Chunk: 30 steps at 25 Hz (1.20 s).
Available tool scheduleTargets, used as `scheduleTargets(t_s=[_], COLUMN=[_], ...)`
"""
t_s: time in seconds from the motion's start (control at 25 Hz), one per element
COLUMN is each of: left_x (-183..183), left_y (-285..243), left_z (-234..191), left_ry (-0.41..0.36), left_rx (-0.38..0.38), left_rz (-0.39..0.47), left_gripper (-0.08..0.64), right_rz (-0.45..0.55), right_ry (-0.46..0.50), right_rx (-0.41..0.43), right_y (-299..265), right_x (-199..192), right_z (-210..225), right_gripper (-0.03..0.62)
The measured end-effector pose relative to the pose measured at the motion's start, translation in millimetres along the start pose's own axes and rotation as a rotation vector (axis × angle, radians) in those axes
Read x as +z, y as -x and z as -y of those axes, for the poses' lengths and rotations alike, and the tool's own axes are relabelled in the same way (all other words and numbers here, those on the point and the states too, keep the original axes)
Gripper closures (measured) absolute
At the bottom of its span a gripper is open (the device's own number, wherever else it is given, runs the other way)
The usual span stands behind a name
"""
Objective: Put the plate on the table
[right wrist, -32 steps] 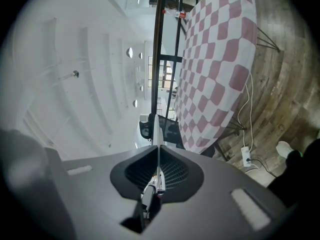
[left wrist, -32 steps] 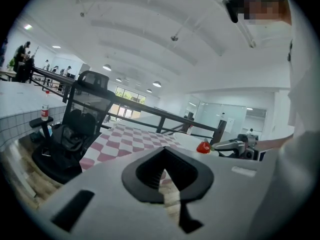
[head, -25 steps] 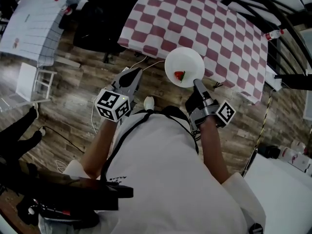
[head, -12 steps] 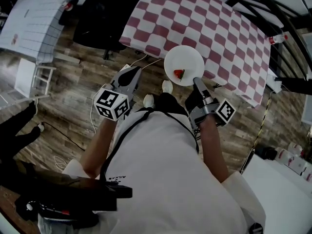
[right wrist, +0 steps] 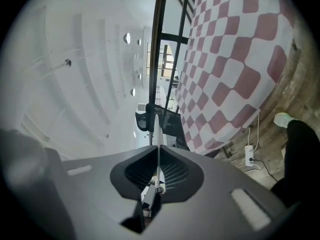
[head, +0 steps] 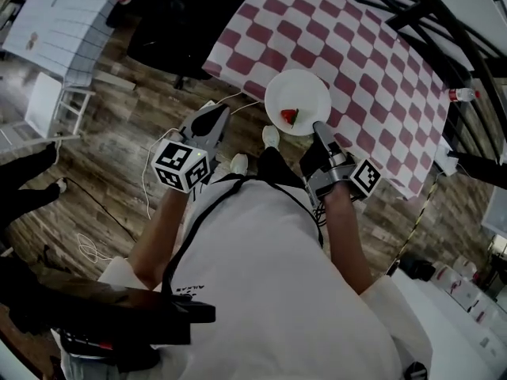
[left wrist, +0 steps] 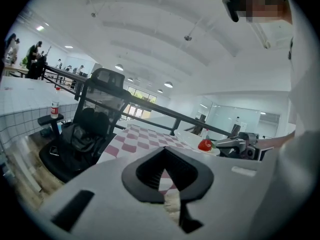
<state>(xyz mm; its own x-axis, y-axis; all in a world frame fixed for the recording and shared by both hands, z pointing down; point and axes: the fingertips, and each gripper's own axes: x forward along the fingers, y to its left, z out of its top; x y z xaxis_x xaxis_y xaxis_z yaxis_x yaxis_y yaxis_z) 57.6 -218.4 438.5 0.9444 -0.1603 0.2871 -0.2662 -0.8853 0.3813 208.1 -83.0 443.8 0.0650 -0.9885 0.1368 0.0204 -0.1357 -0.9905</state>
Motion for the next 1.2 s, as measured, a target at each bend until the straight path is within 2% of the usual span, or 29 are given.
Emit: scheduleTargets(t_s=[0.6, 1.2], left_x=[19.2, -4.6], left_y=[-57.3, -85.0], left_z=[-22.0, -47.8], left_ry=[0.055, 0.149], left_rx=[0.16, 0.328], left_rz=[0.053, 0.044], left_gripper=[0.557, 0.555], right_rz=[-0.267, -0.483], right_ry=[0.036, 0.036], right_rx=[0.056, 0.049], right_y=[-97.4, -165.8], right_x=[55.4, 75.1], right_z=[-1.5, 31.9], right_gripper=[0.572, 0.572])
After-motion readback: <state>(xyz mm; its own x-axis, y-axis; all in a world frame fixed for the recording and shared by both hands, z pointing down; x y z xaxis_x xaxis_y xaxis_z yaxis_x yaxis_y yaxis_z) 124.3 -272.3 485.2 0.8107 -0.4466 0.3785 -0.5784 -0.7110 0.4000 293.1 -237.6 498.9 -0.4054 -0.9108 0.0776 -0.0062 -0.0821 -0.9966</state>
